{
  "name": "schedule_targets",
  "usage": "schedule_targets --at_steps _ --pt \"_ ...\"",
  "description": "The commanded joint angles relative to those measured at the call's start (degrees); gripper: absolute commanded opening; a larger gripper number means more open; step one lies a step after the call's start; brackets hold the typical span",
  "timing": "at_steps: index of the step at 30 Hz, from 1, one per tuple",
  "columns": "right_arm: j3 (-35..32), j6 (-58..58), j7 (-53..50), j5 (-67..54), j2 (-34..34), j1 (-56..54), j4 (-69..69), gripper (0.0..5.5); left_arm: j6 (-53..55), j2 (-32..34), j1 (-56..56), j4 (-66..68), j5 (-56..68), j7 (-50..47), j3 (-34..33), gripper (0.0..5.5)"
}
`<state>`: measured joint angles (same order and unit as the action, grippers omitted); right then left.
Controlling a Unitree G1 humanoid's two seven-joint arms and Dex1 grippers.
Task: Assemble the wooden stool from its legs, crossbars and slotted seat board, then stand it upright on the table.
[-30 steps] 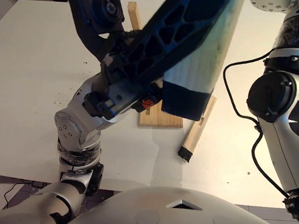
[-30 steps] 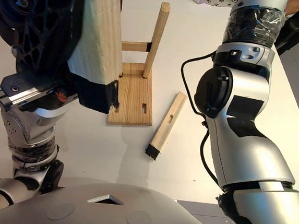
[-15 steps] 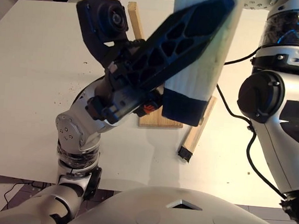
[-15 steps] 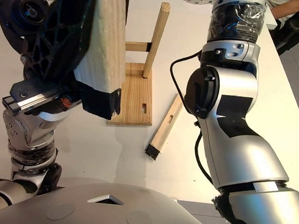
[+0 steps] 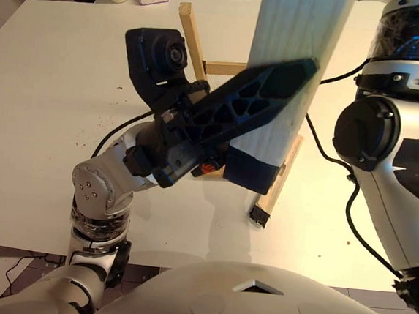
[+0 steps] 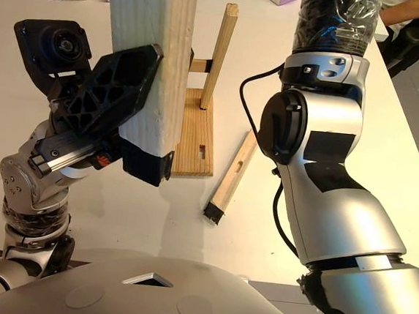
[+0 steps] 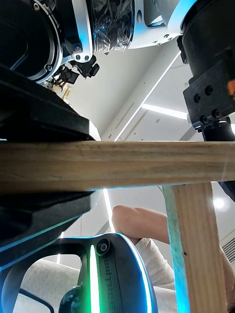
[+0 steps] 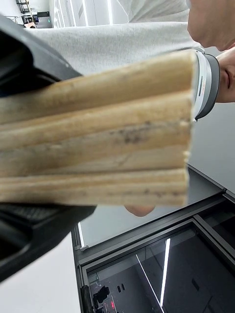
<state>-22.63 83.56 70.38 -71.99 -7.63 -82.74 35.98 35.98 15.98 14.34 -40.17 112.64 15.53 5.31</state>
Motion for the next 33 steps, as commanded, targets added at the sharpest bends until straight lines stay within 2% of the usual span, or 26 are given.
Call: schedule_targets --at_steps 1,8,11,14,17,22,27,33 --pt "-1.48 1.14 -1.01 -2.77 0.04 0.27 -1.33 2.14 -0.67 0.14 0.06 -0.63 0.35 0.80 0.20 1.08" --pt "-2.40 -2.32 -10.20 -2.27 -0.83 5.29 -9.23 2.11 -2.42 2.32 2.61 4.81 0.31 -7.12 -2.92 1.08" --pt "-3.36 -3.91 -14.29 -2.29 -2.50 8.13 -11.97 2.10 -1.81 3.80 3.10 6.26 -0.32 -7.14 -4.43 1.89" --pt "-3.70 -6.32 -17.95 -1.77 -4.24 11.39 -16.20 2.07 -1.44 5.80 3.42 8.72 -1.92 -7.41 -6.71 2.28" --pt "-3.36 -9.57 -20.22 -0.11 -6.54 14.42 -20.10 2.07 0.23 8.39 1.63 10.02 -5.03 -5.16 -8.62 2.28" --pt "3.56 -22.06 -20.69 9.69 -6.64 24.37 -32.04 2.07 0.96 13.64 -8.10 13.33 -20.48 2.25 -13.24 2.28" --pt "6.92 -30.69 -19.18 14.99 -7.68 33.00 -37.79 2.07 -2.91 12.51 -12.43 17.44 -33.71 6.74 -15.26 2.28" --pt "10.69 -38.31 -16.10 20.72 -10.05 43.02 -41.53 2.06 -7.44 8.81 -14.09 19.97 -41.29 6.68 -18.61 2.28"
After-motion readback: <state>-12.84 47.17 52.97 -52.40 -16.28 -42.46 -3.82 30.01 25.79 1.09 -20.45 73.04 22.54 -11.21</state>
